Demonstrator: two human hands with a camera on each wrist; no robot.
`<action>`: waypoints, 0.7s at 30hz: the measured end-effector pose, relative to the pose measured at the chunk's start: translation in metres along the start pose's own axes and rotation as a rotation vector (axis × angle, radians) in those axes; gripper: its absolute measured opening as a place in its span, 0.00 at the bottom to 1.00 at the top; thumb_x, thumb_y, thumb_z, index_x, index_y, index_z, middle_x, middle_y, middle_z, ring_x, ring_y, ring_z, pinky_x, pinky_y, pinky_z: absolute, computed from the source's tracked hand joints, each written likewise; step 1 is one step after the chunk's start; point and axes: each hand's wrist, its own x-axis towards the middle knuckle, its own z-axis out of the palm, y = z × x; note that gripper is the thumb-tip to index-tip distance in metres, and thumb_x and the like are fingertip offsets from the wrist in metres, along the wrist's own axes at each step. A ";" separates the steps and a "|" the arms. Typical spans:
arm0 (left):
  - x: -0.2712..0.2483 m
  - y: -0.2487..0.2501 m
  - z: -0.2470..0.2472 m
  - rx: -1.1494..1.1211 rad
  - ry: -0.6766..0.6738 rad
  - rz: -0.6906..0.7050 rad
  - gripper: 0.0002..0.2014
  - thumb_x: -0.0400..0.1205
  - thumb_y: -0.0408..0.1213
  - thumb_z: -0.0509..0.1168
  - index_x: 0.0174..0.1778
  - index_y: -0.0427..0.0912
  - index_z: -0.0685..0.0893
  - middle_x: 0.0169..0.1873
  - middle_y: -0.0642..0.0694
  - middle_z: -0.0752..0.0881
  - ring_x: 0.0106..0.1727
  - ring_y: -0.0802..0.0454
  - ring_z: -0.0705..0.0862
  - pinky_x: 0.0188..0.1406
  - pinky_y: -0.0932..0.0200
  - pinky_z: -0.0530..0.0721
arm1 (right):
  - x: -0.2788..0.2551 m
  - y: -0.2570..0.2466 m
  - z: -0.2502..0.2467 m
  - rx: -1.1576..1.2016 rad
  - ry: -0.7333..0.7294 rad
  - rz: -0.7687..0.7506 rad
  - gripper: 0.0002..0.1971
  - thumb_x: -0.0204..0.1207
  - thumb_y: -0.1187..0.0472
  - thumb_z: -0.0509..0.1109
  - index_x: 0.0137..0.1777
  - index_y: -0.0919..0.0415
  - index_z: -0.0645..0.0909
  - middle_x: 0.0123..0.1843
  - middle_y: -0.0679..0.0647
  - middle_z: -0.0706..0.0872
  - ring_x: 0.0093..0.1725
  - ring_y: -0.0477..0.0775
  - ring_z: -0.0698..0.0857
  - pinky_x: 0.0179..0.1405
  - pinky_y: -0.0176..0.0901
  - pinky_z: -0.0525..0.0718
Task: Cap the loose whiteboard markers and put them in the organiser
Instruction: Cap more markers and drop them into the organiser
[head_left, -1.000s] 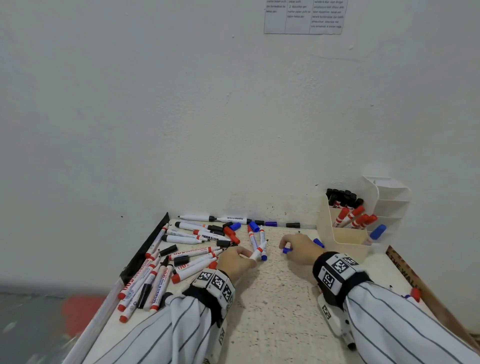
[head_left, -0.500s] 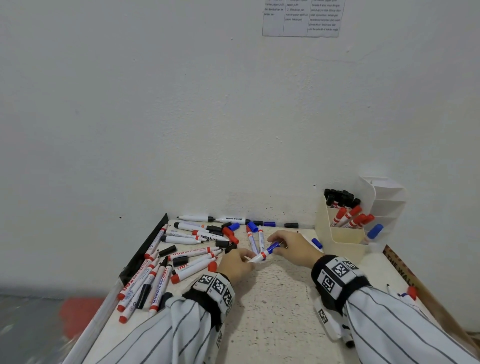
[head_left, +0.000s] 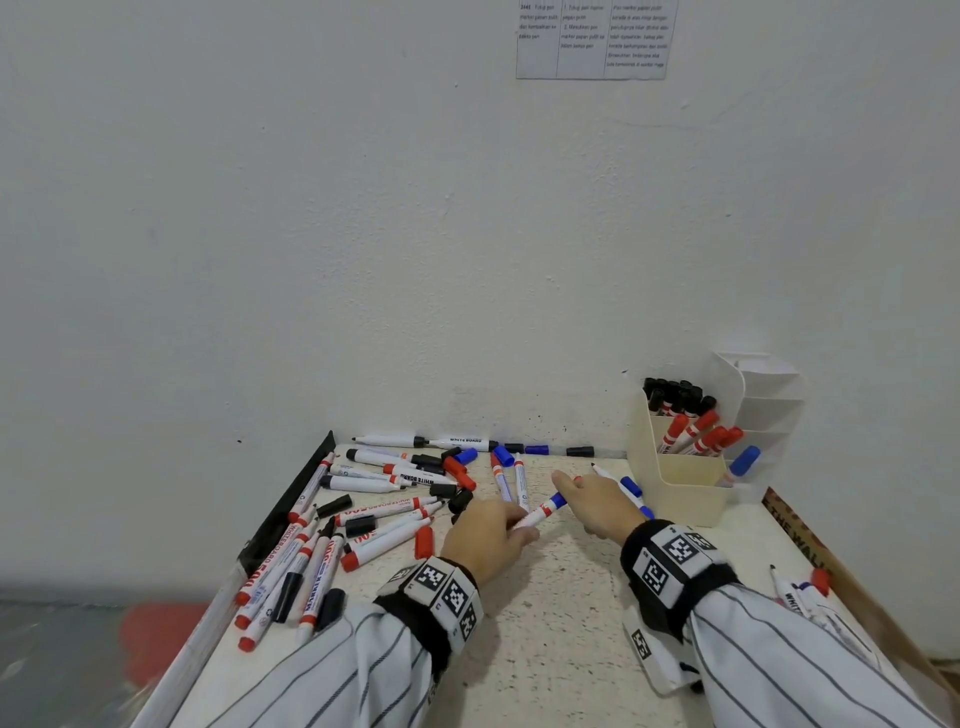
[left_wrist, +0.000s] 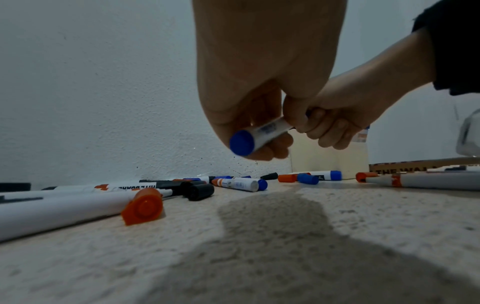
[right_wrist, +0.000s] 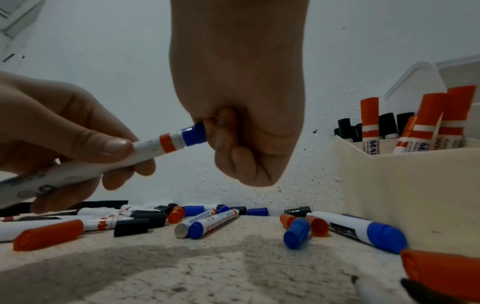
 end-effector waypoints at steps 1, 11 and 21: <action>0.000 0.000 0.002 0.001 -0.007 0.002 0.14 0.83 0.43 0.62 0.61 0.42 0.84 0.40 0.49 0.83 0.37 0.59 0.76 0.42 0.64 0.74 | 0.000 -0.001 0.000 0.021 0.002 -0.020 0.21 0.86 0.53 0.47 0.48 0.66 0.77 0.29 0.51 0.66 0.26 0.47 0.65 0.28 0.37 0.65; -0.001 0.008 -0.005 -0.441 -0.194 -0.158 0.15 0.88 0.46 0.49 0.43 0.46 0.78 0.29 0.53 0.72 0.23 0.59 0.67 0.18 0.68 0.67 | -0.009 -0.010 -0.009 0.199 -0.019 -0.176 0.19 0.87 0.55 0.46 0.32 0.52 0.64 0.29 0.50 0.68 0.27 0.46 0.66 0.29 0.36 0.65; 0.001 0.013 -0.015 -0.823 -0.437 -0.281 0.22 0.87 0.55 0.45 0.30 0.48 0.67 0.18 0.56 0.63 0.15 0.61 0.57 0.11 0.71 0.54 | -0.010 -0.005 -0.017 0.275 -0.106 -0.340 0.18 0.87 0.50 0.47 0.37 0.54 0.67 0.29 0.50 0.68 0.29 0.47 0.67 0.35 0.42 0.70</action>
